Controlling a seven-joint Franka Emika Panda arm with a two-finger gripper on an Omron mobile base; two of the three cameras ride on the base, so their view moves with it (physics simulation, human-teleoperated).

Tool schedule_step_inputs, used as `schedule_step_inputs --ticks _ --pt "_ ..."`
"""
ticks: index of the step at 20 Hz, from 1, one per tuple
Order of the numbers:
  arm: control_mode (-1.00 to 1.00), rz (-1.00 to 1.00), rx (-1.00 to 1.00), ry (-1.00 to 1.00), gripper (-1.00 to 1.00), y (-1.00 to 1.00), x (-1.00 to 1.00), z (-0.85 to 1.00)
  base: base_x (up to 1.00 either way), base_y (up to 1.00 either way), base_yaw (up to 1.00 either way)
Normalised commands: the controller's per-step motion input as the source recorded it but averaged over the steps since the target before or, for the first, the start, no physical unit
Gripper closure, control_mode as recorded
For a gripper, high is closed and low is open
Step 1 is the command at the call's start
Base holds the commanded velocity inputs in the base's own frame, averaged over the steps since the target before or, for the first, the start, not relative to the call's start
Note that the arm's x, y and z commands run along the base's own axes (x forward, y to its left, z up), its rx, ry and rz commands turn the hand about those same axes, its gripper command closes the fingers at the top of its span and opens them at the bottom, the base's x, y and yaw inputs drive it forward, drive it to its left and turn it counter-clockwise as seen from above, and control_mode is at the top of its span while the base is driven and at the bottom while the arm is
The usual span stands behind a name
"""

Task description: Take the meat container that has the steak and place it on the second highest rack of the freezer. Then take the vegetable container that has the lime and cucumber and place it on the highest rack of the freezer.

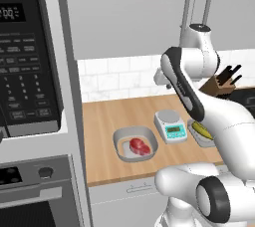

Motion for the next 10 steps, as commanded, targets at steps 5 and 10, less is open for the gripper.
schedule_step_inputs --ticks 5,10 --pt "-1.0 -0.23 0.06 0.0 -1.0 -0.37 -0.26 -0.38 0.0 0.0 0.0" --pt "-1.0 -0.49 0.08 0.03 -1.0 -0.99 -0.25 -0.61 0.0 0.0 0.0"
